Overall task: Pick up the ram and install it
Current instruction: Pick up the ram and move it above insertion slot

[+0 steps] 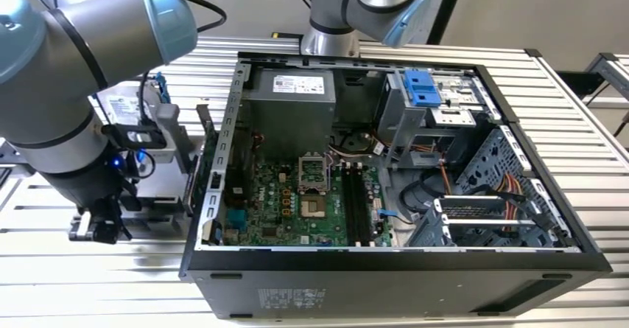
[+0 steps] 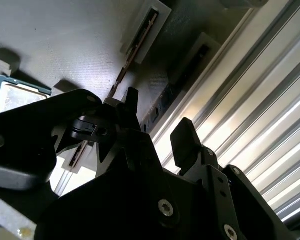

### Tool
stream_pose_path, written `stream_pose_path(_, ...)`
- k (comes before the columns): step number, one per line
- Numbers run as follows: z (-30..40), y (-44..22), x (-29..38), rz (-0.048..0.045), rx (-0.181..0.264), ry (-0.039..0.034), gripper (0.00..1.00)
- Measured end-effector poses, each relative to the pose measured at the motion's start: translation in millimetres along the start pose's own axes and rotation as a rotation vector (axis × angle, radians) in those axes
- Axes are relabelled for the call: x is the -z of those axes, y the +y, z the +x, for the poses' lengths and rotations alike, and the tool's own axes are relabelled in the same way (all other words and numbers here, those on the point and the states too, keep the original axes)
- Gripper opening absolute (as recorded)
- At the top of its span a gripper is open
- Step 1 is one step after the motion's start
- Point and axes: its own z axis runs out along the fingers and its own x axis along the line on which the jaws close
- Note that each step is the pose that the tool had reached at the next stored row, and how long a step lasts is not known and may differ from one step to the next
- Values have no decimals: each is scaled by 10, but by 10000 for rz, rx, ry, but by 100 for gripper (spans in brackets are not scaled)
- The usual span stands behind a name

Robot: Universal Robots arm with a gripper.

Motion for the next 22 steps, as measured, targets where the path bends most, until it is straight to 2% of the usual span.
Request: stream_pose_path(22, 1, -1, -49, 0, -3, 0, 100)
